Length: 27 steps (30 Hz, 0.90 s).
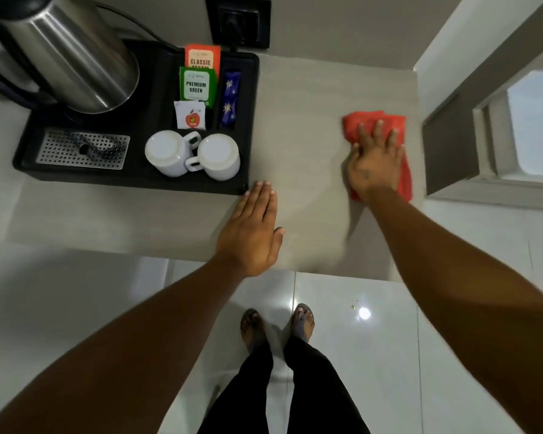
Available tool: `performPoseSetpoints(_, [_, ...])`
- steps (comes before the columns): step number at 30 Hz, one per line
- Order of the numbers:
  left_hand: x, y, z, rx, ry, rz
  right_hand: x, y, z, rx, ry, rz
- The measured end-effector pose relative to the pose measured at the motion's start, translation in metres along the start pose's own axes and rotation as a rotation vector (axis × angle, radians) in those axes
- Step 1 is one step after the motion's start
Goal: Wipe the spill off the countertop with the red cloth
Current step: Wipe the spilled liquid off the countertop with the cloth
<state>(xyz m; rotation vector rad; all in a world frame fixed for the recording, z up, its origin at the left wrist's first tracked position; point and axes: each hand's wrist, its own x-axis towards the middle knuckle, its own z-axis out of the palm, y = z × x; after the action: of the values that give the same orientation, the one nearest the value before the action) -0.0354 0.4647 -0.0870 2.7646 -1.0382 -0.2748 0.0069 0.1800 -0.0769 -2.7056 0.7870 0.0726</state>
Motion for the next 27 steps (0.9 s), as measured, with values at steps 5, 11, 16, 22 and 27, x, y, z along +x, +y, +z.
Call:
performPoseSetpoints(5, [-0.001, 0.008, -0.005, 0.044, -0.034, 0.001, -0.117, -0.049, 0.031, -0.039, -0.001, -0.209])
performPoseSetpoints(11, [-0.010, 0.012, -0.007, 0.071, -0.047, -0.043, -0.166, 0.010, 0.012, -0.031, -0.011, -0.047])
performPoseSetpoints(16, [-0.006, 0.014, -0.008, 0.070, -0.057, -0.048, -0.154, 0.030, -0.001, -0.038, -0.049, -0.026])
performPoseSetpoints(22, [0.007, 0.020, -0.011, 0.078, -0.063, -0.001, -0.128, 0.036, -0.010, 0.066, 0.010, -0.020])
performPoseSetpoints(27, [0.058, 0.052, -0.023, 0.092, -0.035, 0.097, -0.094, 0.058, -0.036, 0.217, -0.023, -0.022])
